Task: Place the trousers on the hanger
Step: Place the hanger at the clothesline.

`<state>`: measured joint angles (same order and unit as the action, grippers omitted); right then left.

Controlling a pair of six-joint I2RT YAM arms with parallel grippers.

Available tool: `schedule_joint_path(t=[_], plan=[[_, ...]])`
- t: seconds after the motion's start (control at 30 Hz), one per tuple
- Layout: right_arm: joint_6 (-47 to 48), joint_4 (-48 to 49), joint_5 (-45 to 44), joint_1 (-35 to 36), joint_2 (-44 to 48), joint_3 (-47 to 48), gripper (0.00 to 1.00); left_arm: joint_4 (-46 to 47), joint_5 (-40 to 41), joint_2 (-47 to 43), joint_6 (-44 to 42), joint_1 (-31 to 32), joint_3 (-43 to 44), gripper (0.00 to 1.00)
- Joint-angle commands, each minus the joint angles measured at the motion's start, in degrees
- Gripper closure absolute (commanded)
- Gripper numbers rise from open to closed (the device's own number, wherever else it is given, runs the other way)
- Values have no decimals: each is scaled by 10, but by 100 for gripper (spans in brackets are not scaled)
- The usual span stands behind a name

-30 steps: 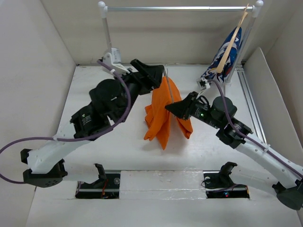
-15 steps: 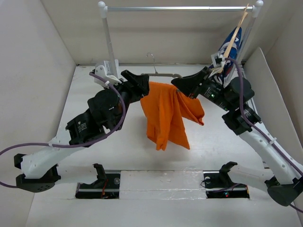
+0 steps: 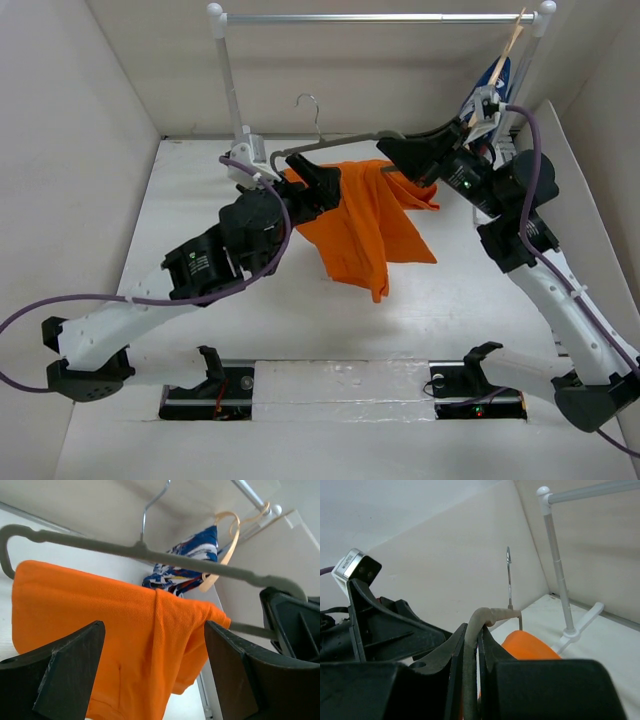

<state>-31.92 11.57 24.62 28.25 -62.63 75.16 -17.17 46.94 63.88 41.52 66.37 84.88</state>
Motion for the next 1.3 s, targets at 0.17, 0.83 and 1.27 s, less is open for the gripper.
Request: schedule_joint_path(t=[0.17, 0.83, 1.27], plan=[[-24, 167, 7, -101, -1, 68, 100, 27, -45, -21, 27, -1, -16, 27], [-26, 157, -40, -282, -170, 262, 100, -50, -98, -90, 88, -1, -155, 29], [35, 147, -144, -243, -217, 242, 100, -53, -113, -93, 74, -1, -168, 29]])
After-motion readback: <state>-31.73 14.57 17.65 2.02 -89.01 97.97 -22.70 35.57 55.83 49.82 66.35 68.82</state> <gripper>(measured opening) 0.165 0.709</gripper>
